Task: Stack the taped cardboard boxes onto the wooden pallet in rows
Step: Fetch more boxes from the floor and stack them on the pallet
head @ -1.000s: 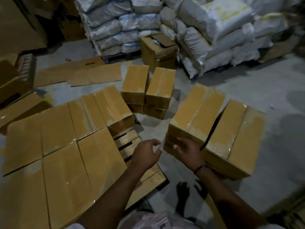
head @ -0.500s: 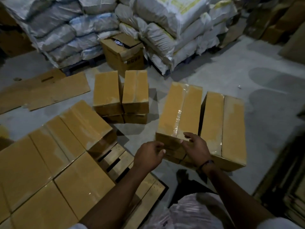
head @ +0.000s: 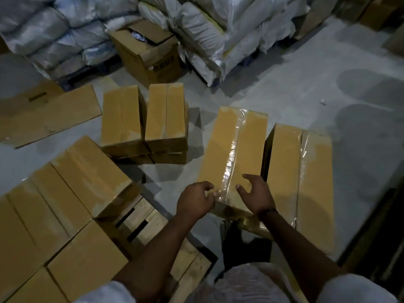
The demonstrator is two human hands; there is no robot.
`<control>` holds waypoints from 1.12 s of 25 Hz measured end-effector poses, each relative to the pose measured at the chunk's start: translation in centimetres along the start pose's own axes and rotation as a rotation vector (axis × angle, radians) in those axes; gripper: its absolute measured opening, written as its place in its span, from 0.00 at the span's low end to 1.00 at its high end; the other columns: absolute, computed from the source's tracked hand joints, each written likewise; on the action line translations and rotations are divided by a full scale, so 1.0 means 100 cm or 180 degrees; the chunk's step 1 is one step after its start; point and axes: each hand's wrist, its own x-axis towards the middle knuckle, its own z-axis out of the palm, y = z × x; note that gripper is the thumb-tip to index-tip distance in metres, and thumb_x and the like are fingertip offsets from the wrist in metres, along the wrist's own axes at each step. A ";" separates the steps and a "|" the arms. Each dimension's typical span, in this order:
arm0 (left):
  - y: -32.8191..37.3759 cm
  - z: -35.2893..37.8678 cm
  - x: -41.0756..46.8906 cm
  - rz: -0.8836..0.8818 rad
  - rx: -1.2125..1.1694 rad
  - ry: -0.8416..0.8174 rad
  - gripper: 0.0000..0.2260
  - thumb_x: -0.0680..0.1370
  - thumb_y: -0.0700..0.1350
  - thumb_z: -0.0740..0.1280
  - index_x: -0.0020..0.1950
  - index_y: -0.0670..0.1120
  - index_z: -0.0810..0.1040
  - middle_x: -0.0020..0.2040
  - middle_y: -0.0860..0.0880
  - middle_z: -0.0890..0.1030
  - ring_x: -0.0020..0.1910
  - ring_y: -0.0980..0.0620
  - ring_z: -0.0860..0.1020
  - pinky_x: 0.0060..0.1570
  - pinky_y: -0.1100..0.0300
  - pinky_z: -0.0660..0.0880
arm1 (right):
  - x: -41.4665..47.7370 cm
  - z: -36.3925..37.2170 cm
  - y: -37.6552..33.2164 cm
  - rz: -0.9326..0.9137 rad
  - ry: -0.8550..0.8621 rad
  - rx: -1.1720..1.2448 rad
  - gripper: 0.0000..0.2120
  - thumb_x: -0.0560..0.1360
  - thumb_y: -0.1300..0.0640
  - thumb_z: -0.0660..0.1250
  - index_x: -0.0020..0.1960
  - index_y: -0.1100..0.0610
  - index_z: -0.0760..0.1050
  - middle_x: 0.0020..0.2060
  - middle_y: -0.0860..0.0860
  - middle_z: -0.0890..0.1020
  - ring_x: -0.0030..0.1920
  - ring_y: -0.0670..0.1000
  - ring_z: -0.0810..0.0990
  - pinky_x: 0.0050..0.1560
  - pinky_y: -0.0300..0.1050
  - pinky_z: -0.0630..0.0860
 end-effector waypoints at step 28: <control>-0.053 0.051 0.226 -0.1160 -0.0430 -0.0994 0.43 0.70 0.69 0.74 0.81 0.65 0.58 0.82 0.53 0.46 0.78 0.35 0.54 0.73 0.40 0.62 | 0.203 0.048 0.041 0.0424 -0.0056 -0.0783 0.33 0.73 0.38 0.72 0.71 0.52 0.69 0.79 0.54 0.57 0.69 0.67 0.68 0.65 0.61 0.71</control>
